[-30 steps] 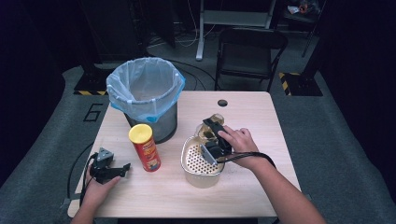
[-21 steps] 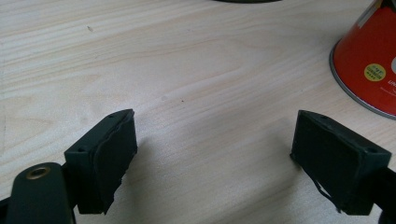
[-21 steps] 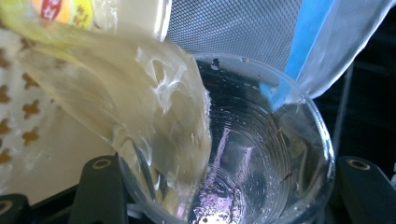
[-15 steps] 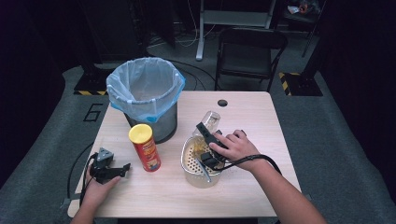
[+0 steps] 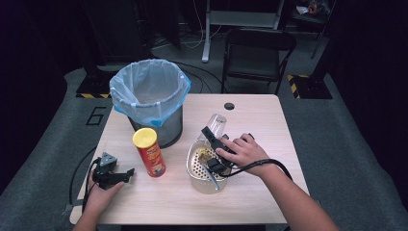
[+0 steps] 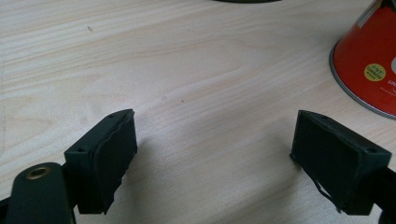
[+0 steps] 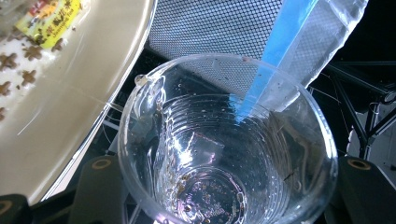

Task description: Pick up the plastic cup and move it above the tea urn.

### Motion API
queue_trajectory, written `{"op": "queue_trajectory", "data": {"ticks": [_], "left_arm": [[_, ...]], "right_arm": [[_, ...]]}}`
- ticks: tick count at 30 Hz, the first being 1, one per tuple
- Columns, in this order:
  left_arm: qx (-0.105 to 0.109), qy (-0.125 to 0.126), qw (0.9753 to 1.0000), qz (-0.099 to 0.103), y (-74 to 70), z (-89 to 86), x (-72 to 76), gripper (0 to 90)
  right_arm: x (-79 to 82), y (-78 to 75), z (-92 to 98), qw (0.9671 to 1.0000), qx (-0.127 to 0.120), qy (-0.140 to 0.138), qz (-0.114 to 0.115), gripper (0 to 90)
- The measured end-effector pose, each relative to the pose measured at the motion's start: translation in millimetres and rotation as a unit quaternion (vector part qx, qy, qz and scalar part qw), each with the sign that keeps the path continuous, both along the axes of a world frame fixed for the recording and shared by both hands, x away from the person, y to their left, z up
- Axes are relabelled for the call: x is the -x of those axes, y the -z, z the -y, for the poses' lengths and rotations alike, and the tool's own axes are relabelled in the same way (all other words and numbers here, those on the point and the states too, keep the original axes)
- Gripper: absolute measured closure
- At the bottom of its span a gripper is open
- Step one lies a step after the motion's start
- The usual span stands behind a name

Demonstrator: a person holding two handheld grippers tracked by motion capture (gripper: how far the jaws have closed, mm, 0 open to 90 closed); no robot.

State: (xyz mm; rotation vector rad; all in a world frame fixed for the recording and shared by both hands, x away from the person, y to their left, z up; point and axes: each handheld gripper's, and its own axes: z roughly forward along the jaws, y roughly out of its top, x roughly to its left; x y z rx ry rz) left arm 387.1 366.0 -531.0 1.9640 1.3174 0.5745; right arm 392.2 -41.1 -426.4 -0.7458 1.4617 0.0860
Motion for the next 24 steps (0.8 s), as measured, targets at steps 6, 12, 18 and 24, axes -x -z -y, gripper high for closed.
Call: {"op": "queue_trajectory", "data": {"ticks": [6, 12, 18, 24], "left_arm": [[0.0, 0.0, 1.0, 0.0, 0.0, 0.0, 0.0, 13.8], [0.0, 0.0, 1.0, 0.0, 0.0, 0.0, 0.0, 13.8], [0.0, 0.0, 1.0, 0.0, 0.0, 0.0, 0.0, 13.8], [0.0, 0.0, 1.0, 0.0, 0.0, 0.1, 0.0, 13.8]], "right_arm": [[2.3, -1.6, 0.4, 1.0, -0.002, -0.001, -0.001, 37.3], [3.3, -2.5, -0.2, 1.0, -0.004, -0.006, 0.004, 37.4], [4.8, -2.5, 0.3, 1.0, -0.005, -0.004, 0.003, 37.4], [5.7, -2.9, 0.6, 0.9999, 0.009, 0.005, -0.013, 37.4]]}}
